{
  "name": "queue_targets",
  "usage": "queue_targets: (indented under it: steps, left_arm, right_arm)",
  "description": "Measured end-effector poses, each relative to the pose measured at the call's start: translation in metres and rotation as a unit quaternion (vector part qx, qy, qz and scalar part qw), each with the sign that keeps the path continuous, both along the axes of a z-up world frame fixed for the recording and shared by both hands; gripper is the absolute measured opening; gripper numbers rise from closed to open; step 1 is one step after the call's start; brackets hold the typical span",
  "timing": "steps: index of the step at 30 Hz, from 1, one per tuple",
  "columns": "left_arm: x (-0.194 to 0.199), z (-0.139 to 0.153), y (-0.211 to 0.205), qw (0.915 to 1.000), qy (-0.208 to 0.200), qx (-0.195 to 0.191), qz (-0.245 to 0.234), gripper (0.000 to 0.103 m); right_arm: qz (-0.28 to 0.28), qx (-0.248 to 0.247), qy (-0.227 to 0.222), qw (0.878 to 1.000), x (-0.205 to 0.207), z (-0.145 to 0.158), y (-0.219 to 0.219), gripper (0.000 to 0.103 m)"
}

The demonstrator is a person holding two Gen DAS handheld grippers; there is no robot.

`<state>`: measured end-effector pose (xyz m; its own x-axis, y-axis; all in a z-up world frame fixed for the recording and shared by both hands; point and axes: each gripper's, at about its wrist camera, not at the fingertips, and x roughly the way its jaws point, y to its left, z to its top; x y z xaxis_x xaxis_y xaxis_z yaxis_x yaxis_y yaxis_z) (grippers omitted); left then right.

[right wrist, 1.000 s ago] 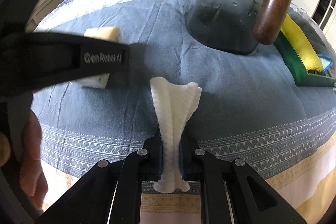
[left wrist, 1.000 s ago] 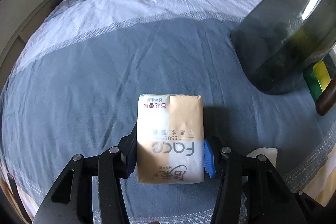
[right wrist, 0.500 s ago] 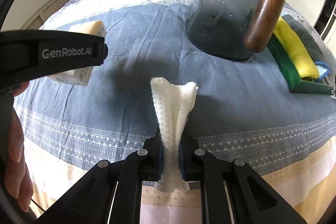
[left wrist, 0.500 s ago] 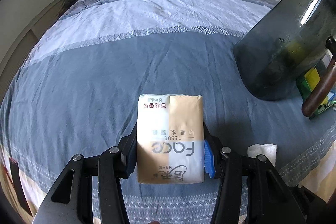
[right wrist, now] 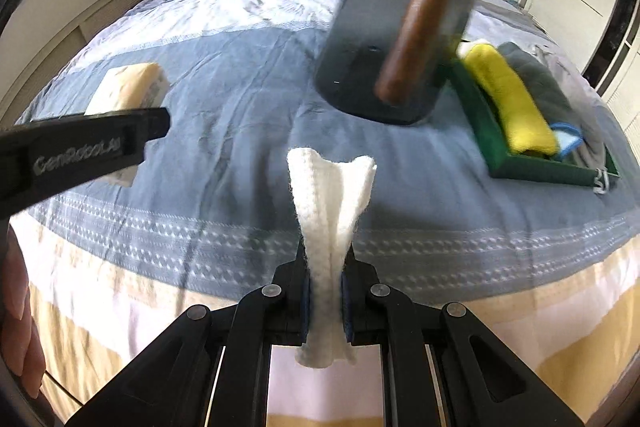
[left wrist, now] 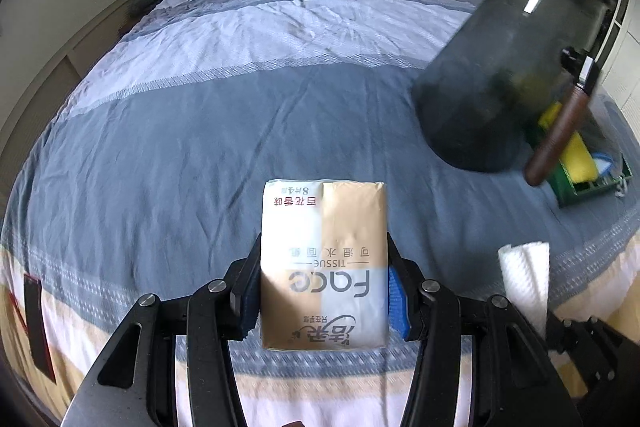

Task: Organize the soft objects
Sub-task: 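Lift and carry the tissue pack and white wipe over the green tray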

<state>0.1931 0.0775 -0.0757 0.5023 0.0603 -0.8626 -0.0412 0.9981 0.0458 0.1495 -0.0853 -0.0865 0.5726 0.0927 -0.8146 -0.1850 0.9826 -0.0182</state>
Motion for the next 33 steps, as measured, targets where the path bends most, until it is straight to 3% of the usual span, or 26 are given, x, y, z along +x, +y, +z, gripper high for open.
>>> queue_targets:
  steps: [19,33]
  left_arm:
    - [-0.073,0.050,-0.084,0.9991,-0.031,-0.013,-0.025,0.046]
    - [-0.089,0.083,-0.156,0.9954,-0.070,-0.015,-0.064,0.046]
  right_arm:
    - [-0.044,-0.014,-0.065,0.997,-0.076,0.070,-0.104,0.011]
    - [-0.091,-0.019,-0.116,0.989,-0.103,0.124,-0.186,0.011]
